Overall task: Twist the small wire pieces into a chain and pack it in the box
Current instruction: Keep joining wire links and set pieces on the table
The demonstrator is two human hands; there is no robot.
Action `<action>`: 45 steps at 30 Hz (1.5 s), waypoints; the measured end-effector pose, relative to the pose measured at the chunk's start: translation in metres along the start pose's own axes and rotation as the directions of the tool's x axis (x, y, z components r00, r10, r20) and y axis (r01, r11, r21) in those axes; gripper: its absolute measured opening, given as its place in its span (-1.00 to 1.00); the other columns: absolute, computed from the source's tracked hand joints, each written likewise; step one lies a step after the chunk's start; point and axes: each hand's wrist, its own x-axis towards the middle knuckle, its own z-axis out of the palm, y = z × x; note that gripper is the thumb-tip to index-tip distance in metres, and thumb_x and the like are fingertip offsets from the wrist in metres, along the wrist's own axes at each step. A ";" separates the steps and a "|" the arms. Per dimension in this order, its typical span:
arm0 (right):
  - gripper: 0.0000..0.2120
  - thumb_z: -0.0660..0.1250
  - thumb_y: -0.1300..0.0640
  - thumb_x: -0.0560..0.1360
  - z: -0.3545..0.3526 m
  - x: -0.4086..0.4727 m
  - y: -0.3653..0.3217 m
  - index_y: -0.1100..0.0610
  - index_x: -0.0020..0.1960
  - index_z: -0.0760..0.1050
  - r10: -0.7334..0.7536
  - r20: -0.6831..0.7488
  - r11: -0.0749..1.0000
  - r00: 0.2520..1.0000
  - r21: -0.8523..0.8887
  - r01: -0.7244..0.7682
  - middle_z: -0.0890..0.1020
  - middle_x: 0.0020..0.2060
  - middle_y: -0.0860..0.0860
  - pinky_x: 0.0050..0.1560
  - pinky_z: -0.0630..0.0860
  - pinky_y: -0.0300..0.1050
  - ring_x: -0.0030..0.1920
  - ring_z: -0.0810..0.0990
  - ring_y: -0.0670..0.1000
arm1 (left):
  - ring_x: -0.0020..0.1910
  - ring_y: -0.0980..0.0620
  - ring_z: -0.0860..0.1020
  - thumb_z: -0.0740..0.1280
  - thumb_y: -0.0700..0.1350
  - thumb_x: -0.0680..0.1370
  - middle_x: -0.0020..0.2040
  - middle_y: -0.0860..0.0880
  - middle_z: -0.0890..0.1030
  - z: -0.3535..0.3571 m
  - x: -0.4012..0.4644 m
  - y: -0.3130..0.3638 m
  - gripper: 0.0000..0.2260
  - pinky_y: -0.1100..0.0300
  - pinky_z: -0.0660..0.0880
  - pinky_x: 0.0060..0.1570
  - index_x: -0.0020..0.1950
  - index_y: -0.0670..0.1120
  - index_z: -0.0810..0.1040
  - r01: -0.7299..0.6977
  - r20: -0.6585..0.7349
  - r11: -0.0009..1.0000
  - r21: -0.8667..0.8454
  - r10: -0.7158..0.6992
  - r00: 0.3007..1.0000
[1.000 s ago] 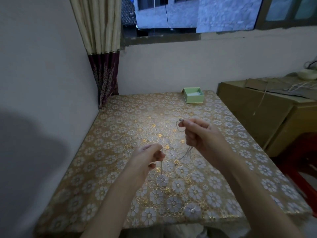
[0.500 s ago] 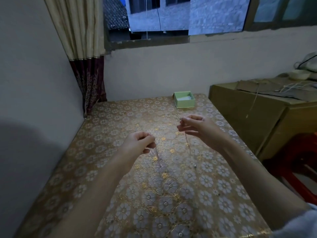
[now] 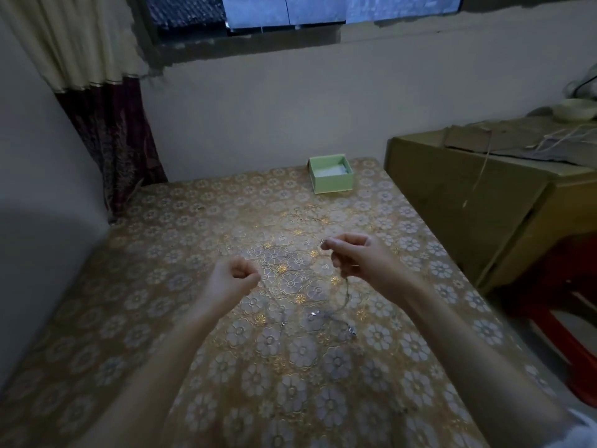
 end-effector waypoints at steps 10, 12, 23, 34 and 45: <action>-0.85 0.23 0.14 0.54 0.025 0.021 -0.027 0.23 -0.07 0.50 -0.057 0.231 0.972 0.971 0.233 0.002 0.64 -0.15 0.11 -0.10 0.57 -0.09 -0.20 0.60 0.02 | -0.03 0.09 0.60 0.34 -0.12 0.53 -0.04 0.07 0.66 0.027 -0.002 0.012 -0.86 0.33 0.52 -0.05 0.06 0.05 0.60 -0.159 0.250 0.964 -0.213 0.211 0.945; -0.84 0.20 0.17 0.56 0.031 0.022 -0.033 0.26 -0.04 0.48 -0.096 0.230 0.952 0.969 0.305 0.022 0.64 -0.06 0.15 -0.05 0.57 -0.07 -0.11 0.62 0.05 | -0.04 0.00 0.62 0.34 -0.13 0.52 -0.06 0.00 0.68 0.032 -0.002 0.020 -0.89 0.19 0.53 0.03 0.02 -0.04 0.61 -0.180 0.294 0.943 -0.281 0.263 0.919; -0.84 0.16 0.21 0.59 0.015 0.060 0.006 0.20 -0.11 0.48 -0.003 -0.141 0.818 0.990 0.569 0.083 0.63 -0.04 0.15 -0.04 0.62 -0.05 -0.12 0.63 0.08 | -0.22 -0.02 0.64 0.29 -0.30 0.53 -0.18 -0.13 0.68 0.026 0.024 -0.023 -0.84 0.22 0.55 -0.20 0.08 -0.24 0.58 0.112 0.493 0.898 -0.425 0.126 0.861; -0.73 0.18 0.27 0.57 -0.003 0.103 0.057 0.24 0.26 0.42 0.130 -0.281 0.838 0.951 0.544 0.046 0.57 0.06 0.21 0.06 0.58 -0.04 -0.06 0.65 0.13 | -0.13 -0.07 0.62 0.31 -0.25 0.53 -0.14 -0.17 0.64 0.069 0.075 -0.009 -0.87 0.13 0.59 -0.06 0.00 -0.29 0.59 0.253 0.540 0.805 -0.537 0.097 0.836; -0.73 0.26 0.17 0.56 -0.018 0.113 0.080 0.05 0.24 0.53 -0.156 -0.452 0.857 0.878 -0.504 -0.107 0.54 0.24 -0.02 0.26 0.44 -0.10 0.22 0.51 -0.08 | -0.28 0.05 0.56 0.32 -0.26 0.53 -0.28 -0.05 0.62 0.101 0.113 -0.008 -0.90 0.19 0.54 -0.23 -0.06 -0.15 0.63 0.161 0.463 0.857 -0.490 0.099 0.881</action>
